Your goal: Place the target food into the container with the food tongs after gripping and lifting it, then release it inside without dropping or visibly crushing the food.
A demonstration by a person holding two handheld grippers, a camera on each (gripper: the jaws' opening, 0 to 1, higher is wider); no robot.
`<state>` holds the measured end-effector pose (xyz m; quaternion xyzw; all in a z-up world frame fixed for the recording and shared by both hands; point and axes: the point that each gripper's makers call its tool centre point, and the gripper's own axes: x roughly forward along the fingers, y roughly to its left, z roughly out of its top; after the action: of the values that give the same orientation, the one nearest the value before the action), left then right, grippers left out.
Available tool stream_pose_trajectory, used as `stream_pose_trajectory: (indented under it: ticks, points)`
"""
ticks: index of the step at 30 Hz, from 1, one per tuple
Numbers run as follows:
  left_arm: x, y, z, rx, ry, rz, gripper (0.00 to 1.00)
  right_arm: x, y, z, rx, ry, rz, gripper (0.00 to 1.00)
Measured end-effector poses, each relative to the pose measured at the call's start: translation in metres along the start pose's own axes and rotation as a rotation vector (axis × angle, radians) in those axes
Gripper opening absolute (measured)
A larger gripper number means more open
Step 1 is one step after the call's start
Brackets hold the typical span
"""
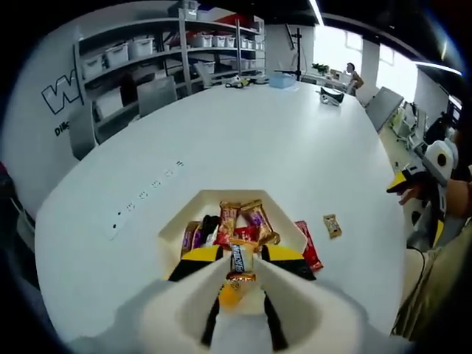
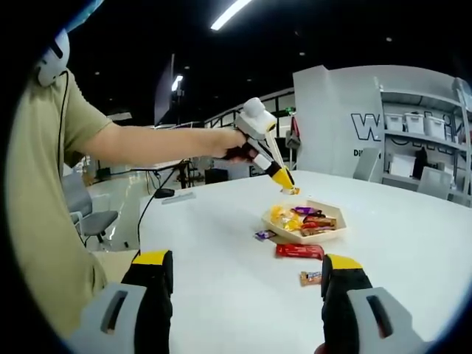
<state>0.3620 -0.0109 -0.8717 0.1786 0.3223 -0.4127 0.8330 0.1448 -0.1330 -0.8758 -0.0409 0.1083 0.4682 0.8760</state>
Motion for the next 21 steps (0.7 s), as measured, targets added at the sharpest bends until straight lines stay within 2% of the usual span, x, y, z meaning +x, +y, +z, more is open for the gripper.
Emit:
stream_pose_trajectory:
  ticks: [21]
  points:
    - [0.009,0.019,0.004,-0.025,0.032,0.029,0.2,-0.002,-0.003,-0.001,0.003,-0.001,-0.007,0.82]
